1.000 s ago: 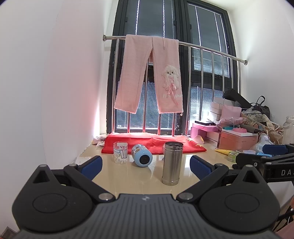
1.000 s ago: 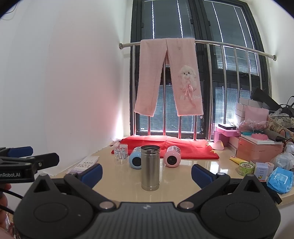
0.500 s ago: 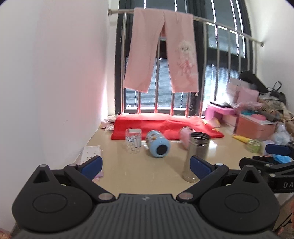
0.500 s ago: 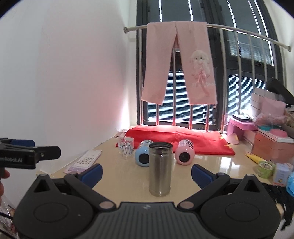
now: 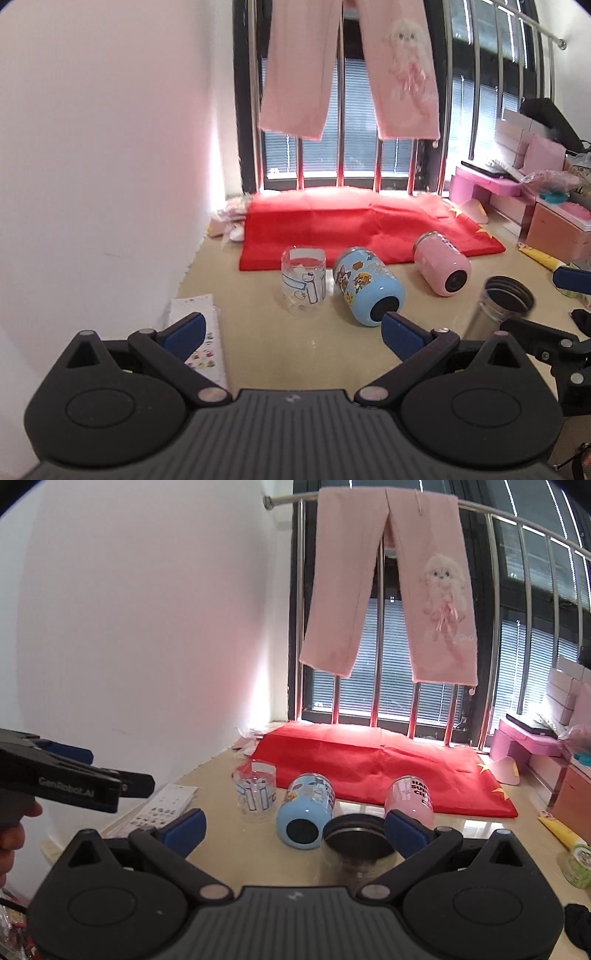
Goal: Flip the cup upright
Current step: 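Move the left gripper toward the light-blue cup lying on its side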
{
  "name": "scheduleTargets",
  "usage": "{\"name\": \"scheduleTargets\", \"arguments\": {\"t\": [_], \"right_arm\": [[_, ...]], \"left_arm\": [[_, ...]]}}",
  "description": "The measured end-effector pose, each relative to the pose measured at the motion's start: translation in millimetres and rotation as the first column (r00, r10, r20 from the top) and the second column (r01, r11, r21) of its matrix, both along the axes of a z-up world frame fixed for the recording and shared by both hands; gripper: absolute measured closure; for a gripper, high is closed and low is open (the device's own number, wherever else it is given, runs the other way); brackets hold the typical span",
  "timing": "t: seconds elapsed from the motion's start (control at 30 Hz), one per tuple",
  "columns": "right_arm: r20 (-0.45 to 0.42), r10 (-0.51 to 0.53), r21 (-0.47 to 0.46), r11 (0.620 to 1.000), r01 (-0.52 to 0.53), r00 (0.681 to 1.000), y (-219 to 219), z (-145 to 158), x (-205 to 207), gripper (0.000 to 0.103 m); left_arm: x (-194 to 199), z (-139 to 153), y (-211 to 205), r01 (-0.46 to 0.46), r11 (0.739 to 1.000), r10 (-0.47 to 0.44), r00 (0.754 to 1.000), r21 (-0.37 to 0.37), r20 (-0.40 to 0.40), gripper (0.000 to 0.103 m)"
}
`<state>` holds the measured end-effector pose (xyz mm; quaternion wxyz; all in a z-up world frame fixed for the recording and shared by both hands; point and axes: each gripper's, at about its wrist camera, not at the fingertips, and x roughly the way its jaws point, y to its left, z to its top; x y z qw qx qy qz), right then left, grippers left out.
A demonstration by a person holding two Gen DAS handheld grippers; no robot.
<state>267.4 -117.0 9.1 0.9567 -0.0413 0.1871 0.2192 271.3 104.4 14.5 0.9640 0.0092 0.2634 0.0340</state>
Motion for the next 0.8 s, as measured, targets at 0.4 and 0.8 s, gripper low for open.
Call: {"name": "scheduleTargets", "arguments": {"t": [0.4,0.8], "right_arm": [[-0.011,-0.039,0.028,0.999,0.039,0.999,-3.4,14.3,70.6,0.000],[-0.079,-0.089,0.058,0.994,0.093,0.993,-18.1,5.5,110.8,0.000]], "left_arm": [[135.0,-11.4,-3.7,0.109,0.990,-0.125,0.973,-0.090,-0.193,0.000],[254.0,-56.5,-36.3,0.150,0.969,-0.223,0.878,-0.198,-0.423,0.019]]}}
